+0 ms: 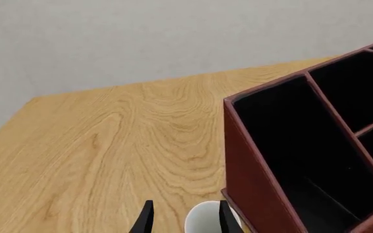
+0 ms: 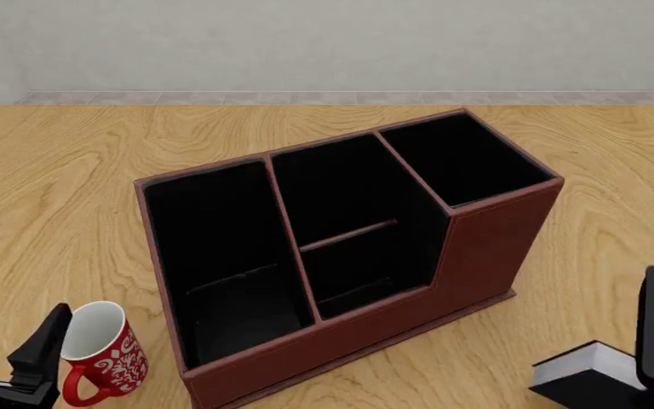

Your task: Pick up the book and place it in the right compartment of the caddy.

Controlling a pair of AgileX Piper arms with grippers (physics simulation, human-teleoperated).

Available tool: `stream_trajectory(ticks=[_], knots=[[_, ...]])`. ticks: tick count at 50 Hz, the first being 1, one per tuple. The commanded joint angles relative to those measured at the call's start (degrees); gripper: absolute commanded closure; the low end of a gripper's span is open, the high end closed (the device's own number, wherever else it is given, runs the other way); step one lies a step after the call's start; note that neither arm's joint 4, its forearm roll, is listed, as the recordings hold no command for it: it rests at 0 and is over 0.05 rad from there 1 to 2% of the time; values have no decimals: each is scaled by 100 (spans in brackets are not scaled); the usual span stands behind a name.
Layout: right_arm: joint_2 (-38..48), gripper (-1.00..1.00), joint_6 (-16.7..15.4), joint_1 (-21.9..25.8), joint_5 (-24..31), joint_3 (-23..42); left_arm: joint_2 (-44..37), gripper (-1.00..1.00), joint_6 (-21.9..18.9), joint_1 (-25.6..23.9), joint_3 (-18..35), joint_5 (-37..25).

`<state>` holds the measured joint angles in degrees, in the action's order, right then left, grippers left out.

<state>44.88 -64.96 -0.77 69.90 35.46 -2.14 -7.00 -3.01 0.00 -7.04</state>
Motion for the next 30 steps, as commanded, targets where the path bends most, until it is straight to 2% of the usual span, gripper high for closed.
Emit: stream_trajectory(ticks=[1, 3, 5, 7, 11, 15, 20, 23, 30], knots=[[9, 100, 481, 354, 0, 153, -48, -100, -2, -21, 0, 56], [-36, 100, 363, 245, 0, 82, -41, -100, 0, -30, 0, 51], [-15, 100, 526, 350, 0, 130, -24, -100, -3, -40, 0, 39], [-54, 100, 420, 189, 0, 87, -19, -100, 9, -48, 0, 36], [-83, 100, 422, 109, 0, 74, -30, -100, 17, -53, 0, 55], [-146, 100, 246, -140, 0, 58, -100, -100, 36, -75, 0, 137], [-170, 100, 255, -193, 0, 63, -159, -100, 30, -100, 0, 216], [-233, 100, 20, -489, 0, 46, -170, -100, 58, -102, 0, 245], [-293, 100, -54, -761, 0, 182, -285, -100, 71, -129, 0, 383]])
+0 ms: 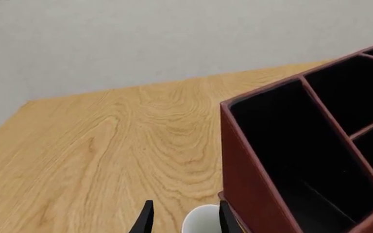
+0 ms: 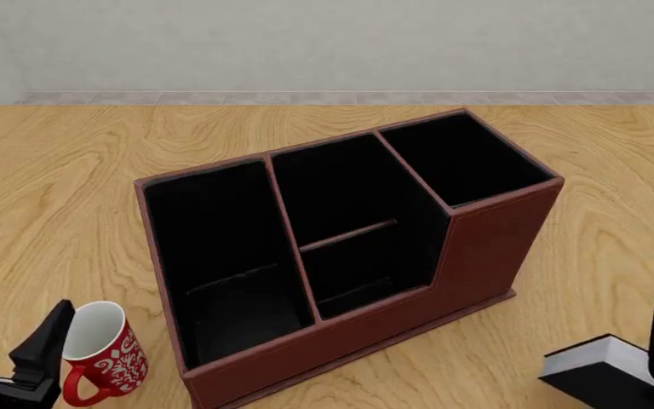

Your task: Pick up the book and place it in the right compartment of the caddy.

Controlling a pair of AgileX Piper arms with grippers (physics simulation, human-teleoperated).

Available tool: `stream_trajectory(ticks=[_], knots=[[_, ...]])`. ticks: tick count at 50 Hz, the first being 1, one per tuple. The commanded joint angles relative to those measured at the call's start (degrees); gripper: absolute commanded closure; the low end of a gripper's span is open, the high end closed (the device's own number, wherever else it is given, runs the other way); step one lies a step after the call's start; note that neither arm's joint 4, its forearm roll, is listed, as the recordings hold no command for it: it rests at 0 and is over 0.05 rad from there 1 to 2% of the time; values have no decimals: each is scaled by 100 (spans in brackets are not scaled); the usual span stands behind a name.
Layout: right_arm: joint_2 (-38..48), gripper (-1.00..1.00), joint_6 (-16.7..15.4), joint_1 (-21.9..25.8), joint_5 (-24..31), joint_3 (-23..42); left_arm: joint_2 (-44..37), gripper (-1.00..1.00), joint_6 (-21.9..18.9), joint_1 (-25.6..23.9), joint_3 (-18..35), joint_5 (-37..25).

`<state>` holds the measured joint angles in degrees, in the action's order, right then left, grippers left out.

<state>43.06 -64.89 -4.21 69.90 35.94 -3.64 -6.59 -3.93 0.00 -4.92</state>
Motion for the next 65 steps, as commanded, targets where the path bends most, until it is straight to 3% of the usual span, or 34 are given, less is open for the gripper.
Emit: stream_trajectory(ticks=[1, 7, 22, 25, 41, 43, 45, 53, 57, 60, 65], knots=[[-109, 100, -42, -441, 0, 217, -177, -100, 28, -43, 0, 219], [-119, 100, -113, -739, 0, 580, -243, -100, 60, -61, 0, 308], [49, 100, 152, -955, 0, 1518, -364, -100, 80, -64, 0, 467], [86, 100, 54, -1190, 0, 1740, -462, -100, 69, -73, 0, 571], [504, 100, 570, -1105, 0, 2974, -439, -100, 53, -61, 0, 564], [609, 100, 908, -902, 0, 3203, -417, -100, 47, -50, 0, 530], [667, 100, 857, -1058, 0, 3387, -436, -100, 41, -61, 1, 539], [937, 100, 1363, -942, 0, 4087, -339, -100, 43, -23, 1, 484], [1067, 100, 1907, -629, 0, 4433, -198, -100, 54, 3, 1, 339], [1174, 100, 2577, -93, 0, 4845, -146, -100, 54, -23, 1, 269], [1224, 100, 2839, 20, 0, 5084, -190, -100, 70, -35, 1, 324]])
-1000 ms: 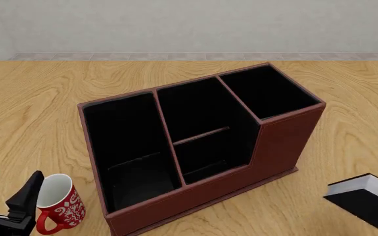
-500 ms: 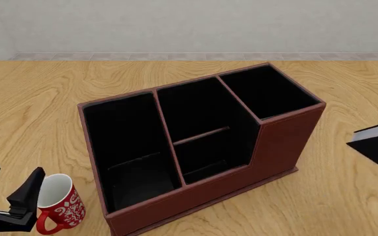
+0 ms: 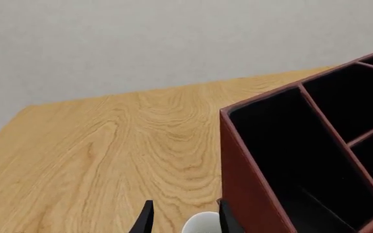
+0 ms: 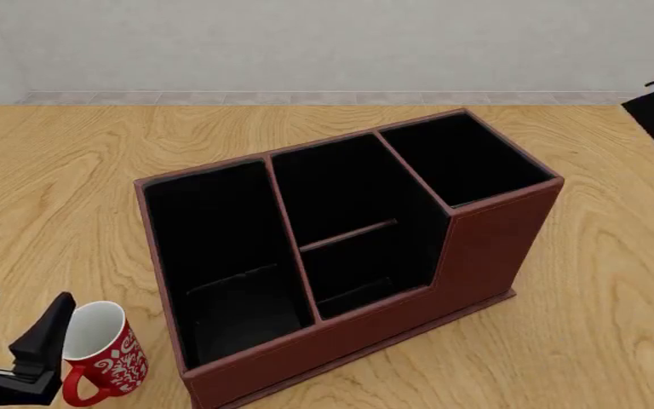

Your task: Pick up the book and place it in the right compartment of the caddy.

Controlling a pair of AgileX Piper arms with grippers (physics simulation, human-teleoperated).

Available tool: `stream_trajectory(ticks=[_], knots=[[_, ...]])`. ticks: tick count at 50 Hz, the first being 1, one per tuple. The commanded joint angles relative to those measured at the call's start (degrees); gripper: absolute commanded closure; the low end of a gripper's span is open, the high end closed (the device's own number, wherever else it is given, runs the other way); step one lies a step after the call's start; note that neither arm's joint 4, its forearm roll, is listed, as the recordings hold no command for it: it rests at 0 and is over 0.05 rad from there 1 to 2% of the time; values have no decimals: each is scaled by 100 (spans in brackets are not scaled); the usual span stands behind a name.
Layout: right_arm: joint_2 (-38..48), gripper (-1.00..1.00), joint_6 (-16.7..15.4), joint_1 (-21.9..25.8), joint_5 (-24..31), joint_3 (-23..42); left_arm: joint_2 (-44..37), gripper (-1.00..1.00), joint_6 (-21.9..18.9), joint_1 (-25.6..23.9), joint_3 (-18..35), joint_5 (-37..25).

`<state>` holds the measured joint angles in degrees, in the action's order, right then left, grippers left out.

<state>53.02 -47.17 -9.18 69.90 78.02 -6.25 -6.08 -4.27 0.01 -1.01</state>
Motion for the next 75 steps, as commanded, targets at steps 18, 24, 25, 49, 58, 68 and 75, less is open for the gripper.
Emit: stream_trajectory(ticks=[18, 24, 25, 49, 58, 68, 75], knots=[[398, 100, 2640, 1465, 0, 1783, 203, -100, -15, 22, 0, -213], [444, 100, 2957, 1743, 0, 1981, 202, -100, -15, 31, 0, -216], [451, 100, 3020, 1790, 0, 1983, 207, -100, -24, 25, 0, -216], [822, 100, 3876, 2436, 0, 1908, 285, -100, -23, 38, 1, -288], [987, 100, 3759, 2424, 0, 1729, 254, -100, -2, 0, 0, -286], [1212, 100, 3511, 2262, 0, 1396, 415, -100, 6, 35, 0, -473], [1396, 100, 3309, 2236, 0, 1383, 439, -100, 26, 43, 0, -514]])
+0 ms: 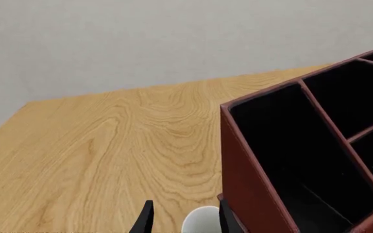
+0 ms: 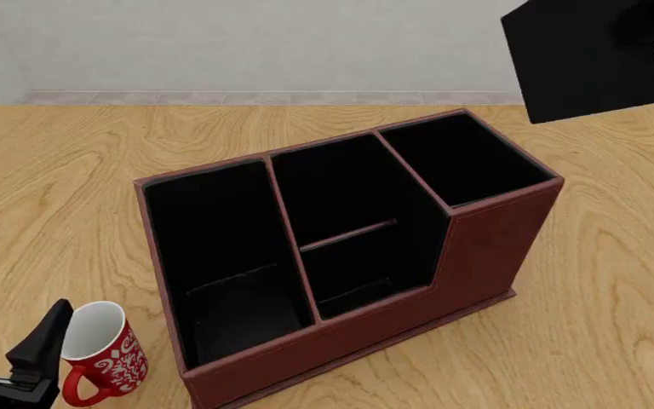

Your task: Pick up the book and place it in the right compartment of the caddy.

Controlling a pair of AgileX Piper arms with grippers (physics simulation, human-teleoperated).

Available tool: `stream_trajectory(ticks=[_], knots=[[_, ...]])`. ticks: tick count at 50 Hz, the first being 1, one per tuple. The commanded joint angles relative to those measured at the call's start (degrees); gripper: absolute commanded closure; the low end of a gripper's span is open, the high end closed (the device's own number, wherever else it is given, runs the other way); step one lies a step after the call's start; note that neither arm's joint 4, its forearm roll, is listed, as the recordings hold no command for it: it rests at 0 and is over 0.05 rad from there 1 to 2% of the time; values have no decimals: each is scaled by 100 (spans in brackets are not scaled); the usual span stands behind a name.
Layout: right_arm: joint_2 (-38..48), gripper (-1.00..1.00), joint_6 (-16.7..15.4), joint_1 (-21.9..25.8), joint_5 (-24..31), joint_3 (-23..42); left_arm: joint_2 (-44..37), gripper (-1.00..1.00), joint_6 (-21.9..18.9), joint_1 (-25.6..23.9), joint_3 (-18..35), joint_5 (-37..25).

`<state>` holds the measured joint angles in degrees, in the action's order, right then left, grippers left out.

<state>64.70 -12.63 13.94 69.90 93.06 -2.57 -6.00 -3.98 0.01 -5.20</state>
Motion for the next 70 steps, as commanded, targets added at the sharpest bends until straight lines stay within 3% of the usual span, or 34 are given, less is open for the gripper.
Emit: stream_trajectory(ticks=[1, 70], knots=[[249, 100, -164, -80, 0, -127, 81, -100, 23, 16, 0, -114], [1219, 100, -631, 416, 0, -156, 247, -100, 25, 91, -1, -471]])
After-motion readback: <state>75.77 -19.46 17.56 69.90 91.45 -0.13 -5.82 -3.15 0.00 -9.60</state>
